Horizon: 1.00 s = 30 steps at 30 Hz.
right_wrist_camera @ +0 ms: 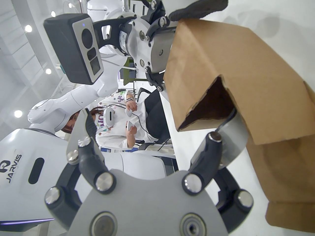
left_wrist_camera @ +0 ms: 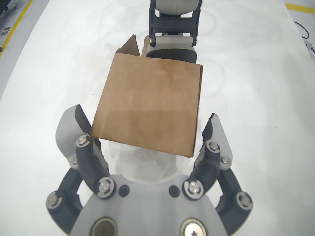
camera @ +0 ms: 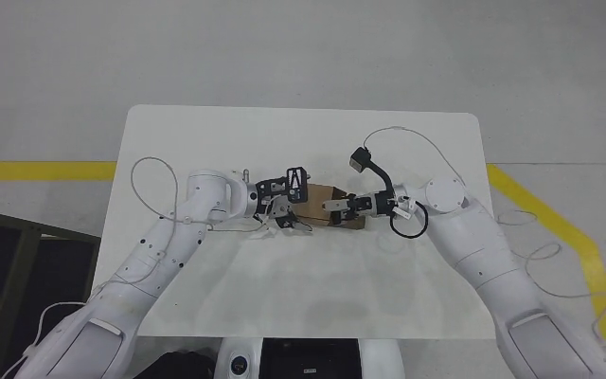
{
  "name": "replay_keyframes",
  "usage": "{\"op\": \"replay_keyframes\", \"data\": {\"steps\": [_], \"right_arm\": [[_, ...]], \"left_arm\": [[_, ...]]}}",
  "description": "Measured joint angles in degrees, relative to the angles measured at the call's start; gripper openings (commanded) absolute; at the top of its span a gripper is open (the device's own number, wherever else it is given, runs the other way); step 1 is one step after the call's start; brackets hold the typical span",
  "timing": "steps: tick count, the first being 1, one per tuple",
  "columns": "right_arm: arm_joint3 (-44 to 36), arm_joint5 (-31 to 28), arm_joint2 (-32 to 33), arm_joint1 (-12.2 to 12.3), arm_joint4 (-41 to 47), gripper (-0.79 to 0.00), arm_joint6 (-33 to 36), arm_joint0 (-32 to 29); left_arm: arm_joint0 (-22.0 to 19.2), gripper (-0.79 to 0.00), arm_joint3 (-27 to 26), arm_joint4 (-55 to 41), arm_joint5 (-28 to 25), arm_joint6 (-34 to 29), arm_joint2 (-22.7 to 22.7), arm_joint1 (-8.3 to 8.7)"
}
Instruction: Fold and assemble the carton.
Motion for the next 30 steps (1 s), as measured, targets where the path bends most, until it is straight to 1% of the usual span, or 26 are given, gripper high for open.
{"op": "replay_keyframes", "data": {"steps": [8,14,20,24,30], "right_arm": [[1.66,-1.75,0.17,-0.42,1.78,0.0,2.62,1.17],[-0.23,-0.53,3.16,0.92,1.38,0.0,3.68,0.19],[-3.65,2.14,7.17,2.79,-0.43,0.0,4.73,-1.91],[-4.88,2.87,9.82,3.79,-1.96,0.0,2.7,-3.22],[-4.85,1.28,11.58,4.19,-2.15,0.0,-1.14,-4.59]], "left_arm": [[0.44,0.0,-0.66,-0.22,-0.37,-0.53,-0.27,0.13],[0.27,0.0,-0.25,-0.62,1.05,-1.4,0.71,-0.32],[-0.12,0.0,0.36,-1.18,1.41,-1.51,0.94,-0.56],[-0.13,0.0,0.34,-1.38,1.56,-1.6,0.93,-0.62],[0.18,0.0,0.01,-1.75,2.25,-1.92,0.7,-0.65]]}}
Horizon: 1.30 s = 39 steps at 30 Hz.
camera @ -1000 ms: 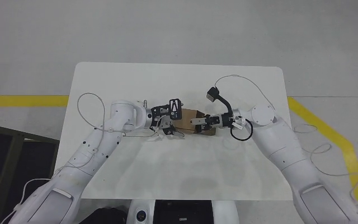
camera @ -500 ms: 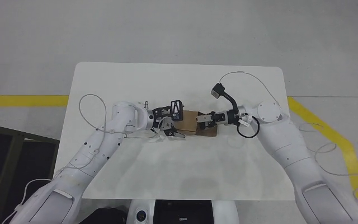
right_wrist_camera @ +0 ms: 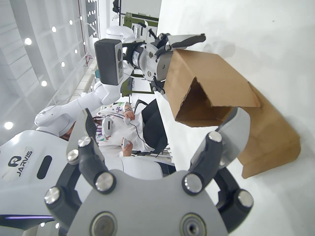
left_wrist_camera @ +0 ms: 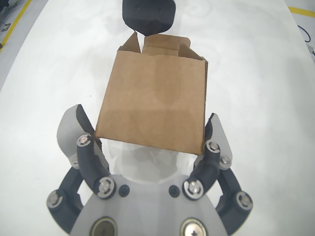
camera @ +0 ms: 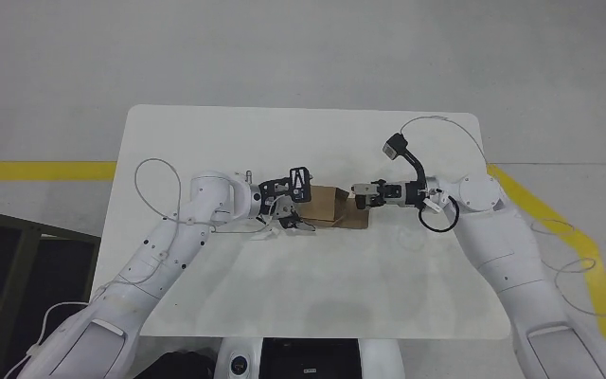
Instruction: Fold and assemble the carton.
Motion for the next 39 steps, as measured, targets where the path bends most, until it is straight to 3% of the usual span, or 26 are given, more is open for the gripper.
{"op": "replay_keyframes", "data": {"steps": [9,22,39], "right_arm": [[4.52,-5.03,-2.47,-1.43,4.17,0.0,1.39,1.86],[2.38,-0.97,-8.68,-1.14,2.43,0.0,5.77,4.07],[6.85,-3.71,-10.85,-1.99,9.8,0.0,2.99,3.07]], "left_arm": [[0.79,0.0,-0.65,-0.64,0.14,-0.88,-0.45,0.1],[1.34,0.0,-1.14,-0.92,0.02,-1.35,-0.84,0.18],[1.67,0.0,-1.28,-1.26,0.45,-1.36,-1.06,0.11]]}}
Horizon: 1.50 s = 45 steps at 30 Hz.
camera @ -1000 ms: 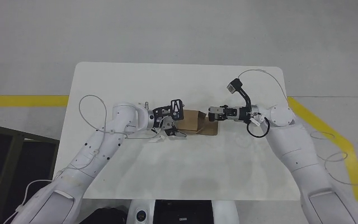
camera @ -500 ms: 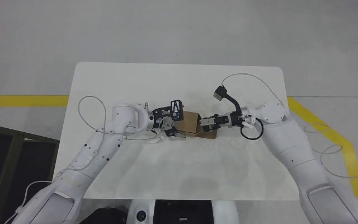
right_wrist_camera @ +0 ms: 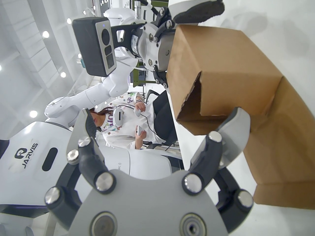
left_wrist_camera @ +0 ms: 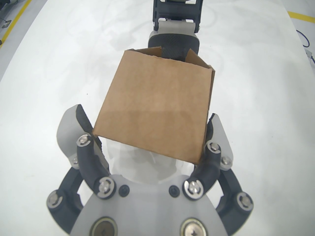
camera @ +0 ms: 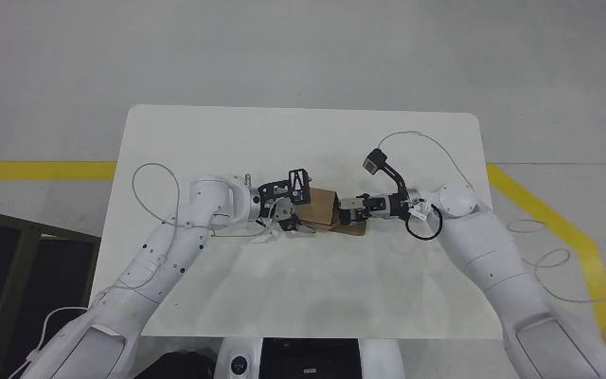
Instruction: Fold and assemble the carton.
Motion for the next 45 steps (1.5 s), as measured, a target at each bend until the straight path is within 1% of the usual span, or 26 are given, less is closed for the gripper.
{"op": "replay_keyframes", "data": {"steps": [7,11,20,24,29,32,38,41,45], "right_arm": [[0.9,-1.16,-0.51,-0.94,0.37,0.0,-2.81,0.04],[0.78,-1.38,-1.38,-1.67,0.88,0.0,-3.06,0.15],[3.28,-2.74,-2.37,-3.23,2.67,0.0,-3.94,0.76],[4.52,-3.27,-2.63,-3.98,3.99,0.0,-4.84,0.74],[5.83,-3.95,-3.41,-4.92,4.69,0.0,-4.32,1.03],[6.7,-4.18,-3.9,-5.53,4.74,0.0,-4.28,1.43],[8.08,-4.44,-4.14,-6.36,4.76,0.0,-4.42,2.19],[8.8,-4.5,-3.89,-6.56,4.61,0.0,-4.48,2.48],[9.29,-4.38,-3.36,-6.67,4.42,0.0,-4.37,2.65]], "left_arm": [[0.12,0.0,-0.3,-0.22,0.01,-0.36,-0.12,-0.01],[0.3,0.0,-0.51,-0.43,0.09,-0.64,-0.26,0.01],[1.31,0.0,-1.61,-0.18,0.06,-1.56,-1.33,0.43],[1.92,0.0,-1.76,-1.0,0.9,-2.12,-1.68,0.48],[2.61,0.0,-1.69,-2.38,0.9,-2.38,-2.45,0.65],[3.09,0.0,-1.24,-3.67,1.81,-1.92,-2.84,0.64],[3.36,0.0,-0.17,-4.29,2.6,1.19,-2.58,0.37],[3.43,0.0,0.96,-2.19,3.82,4.51,-2.19,0.24],[3.86,0.0,2.44,1.18,5.54,11.37,-2.0,0.18]]}}
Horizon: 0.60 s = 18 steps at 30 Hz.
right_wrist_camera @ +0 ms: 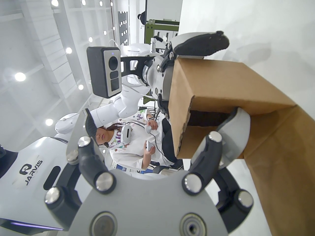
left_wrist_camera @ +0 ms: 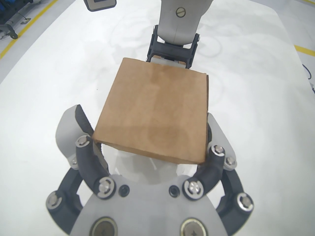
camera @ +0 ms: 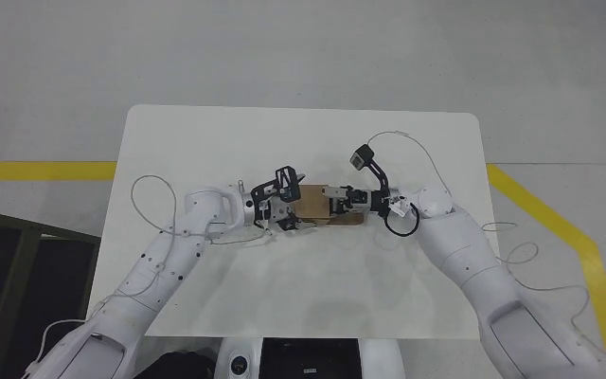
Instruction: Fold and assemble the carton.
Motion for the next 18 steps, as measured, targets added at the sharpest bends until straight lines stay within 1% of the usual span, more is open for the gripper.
{"op": "replay_keyframes", "data": {"steps": [3,8,12,18], "right_arm": [[0.16,0.14,0.46,0.0,-0.13,0.0,0.15,0.03],[0.27,0.46,1.34,0.14,-0.38,0.0,0.46,0.01],[0.13,0.65,1.86,0.2,-0.72,0.0,0.66,-0.21],[0.02,1.01,2.17,0.01,-0.89,0.0,1.01,-0.36]], "left_arm": [[0.37,0.0,1.35,2.13,1.23,4.41,-0.14,0.06],[0.81,0.0,2.83,3.74,2.29,8.79,-1.19,0.34],[1.27,0.0,2.91,3.03,0.53,11.11,-2.32,0.66],[1.28,0.0,3.14,3.23,-1.59,12.88,-2.99,0.93]]}}
